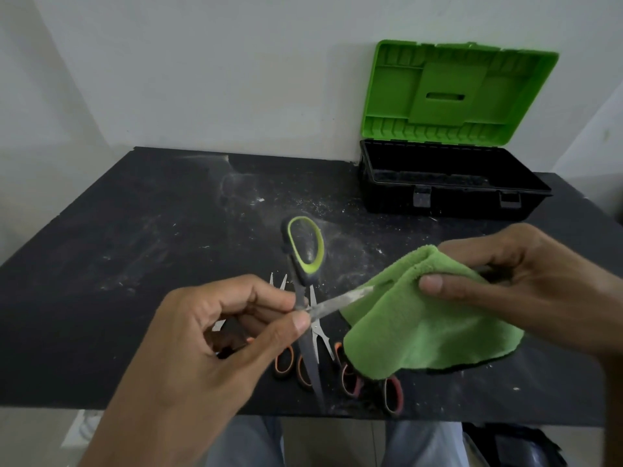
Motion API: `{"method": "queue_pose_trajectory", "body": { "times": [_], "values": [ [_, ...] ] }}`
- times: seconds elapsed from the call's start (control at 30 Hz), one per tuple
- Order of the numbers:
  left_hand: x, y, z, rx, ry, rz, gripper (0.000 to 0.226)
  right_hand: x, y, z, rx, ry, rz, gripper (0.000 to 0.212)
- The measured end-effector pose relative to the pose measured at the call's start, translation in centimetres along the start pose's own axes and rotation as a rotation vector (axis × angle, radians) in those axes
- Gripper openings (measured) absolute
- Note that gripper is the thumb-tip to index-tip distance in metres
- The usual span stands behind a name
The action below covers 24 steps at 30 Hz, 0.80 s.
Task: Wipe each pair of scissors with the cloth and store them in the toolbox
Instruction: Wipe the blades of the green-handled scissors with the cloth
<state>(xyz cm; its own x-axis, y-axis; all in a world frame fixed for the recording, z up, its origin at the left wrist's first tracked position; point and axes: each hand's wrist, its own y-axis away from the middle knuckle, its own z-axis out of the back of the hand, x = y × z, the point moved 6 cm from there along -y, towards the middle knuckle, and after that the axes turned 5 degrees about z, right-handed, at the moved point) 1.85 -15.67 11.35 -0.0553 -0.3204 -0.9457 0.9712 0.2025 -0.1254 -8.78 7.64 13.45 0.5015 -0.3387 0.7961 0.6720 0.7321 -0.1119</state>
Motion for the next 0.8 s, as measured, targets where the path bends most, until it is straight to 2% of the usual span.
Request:
{"method": "queue_pose_trajectory", "body": {
  "times": [0.23,0.3,0.47,0.7,0.8],
  "values": [
    [-0.6,-0.4,-0.9,0.118,-0.077,-0.044,0.011,0.6,-0.7,-1.6,0.159,0.008,0.037,0.020],
    [-0.6,-0.4,-0.8,0.149,-0.079,-0.044,0.017,0.7,-0.7,-1.5,0.190,0.017,0.030,0.020],
    [-0.9,-0.2,-0.6,0.168,-0.103,-0.029,0.015,1.2,-0.3,-0.5,0.196,-0.003,0.024,0.019],
    [-1.9,-0.5,-2.5,0.237,-0.052,-0.034,0.011,2.3,-1.0,-2.9,0.256,0.008,0.031,0.017],
    [-1.9,-0.5,-2.7,0.226,-0.023,-0.021,0.006,2.0,-1.4,-4.1,0.218,0.010,0.050,0.026]
  ]
}}
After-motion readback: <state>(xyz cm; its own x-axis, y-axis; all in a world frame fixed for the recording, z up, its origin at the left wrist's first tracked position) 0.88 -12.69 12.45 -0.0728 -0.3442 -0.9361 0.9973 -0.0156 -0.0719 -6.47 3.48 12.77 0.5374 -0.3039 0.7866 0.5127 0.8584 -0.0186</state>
